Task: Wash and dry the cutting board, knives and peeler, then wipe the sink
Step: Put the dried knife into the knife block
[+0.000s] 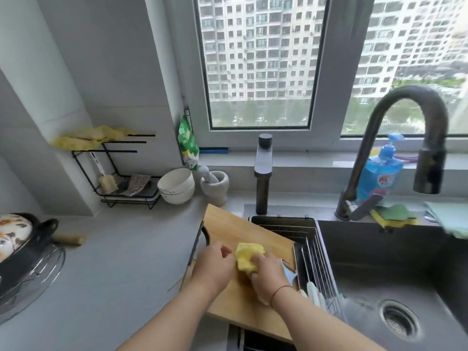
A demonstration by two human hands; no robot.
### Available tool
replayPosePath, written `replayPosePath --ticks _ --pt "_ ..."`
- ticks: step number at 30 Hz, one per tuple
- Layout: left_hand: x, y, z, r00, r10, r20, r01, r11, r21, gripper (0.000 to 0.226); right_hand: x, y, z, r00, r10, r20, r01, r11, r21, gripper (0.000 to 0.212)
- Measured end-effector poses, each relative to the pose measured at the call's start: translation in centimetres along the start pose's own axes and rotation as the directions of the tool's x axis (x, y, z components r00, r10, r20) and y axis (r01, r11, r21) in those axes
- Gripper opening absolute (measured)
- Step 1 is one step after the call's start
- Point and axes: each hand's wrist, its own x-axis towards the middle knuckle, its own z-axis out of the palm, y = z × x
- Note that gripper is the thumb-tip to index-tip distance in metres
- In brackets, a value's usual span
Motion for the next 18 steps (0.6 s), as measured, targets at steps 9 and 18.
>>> replayPosePath --ticks 9,18 --pt "0.2 4.6 10.4 0.907 -0.232 0.351 0.342 0.893 -0.293 0.018 0.7 8.0 -10.2 0.902 0.379 -0.207 -0.088 0.632 0.770 0.023" --pt "-0.7 6.1 18.5 0.838 -0.270 0.474 0.342 0.937 -0.072 0.016 0.2 13.9 -12.0 0.886 0.432 -0.167 -0.108 0.543 0.833 0.028"
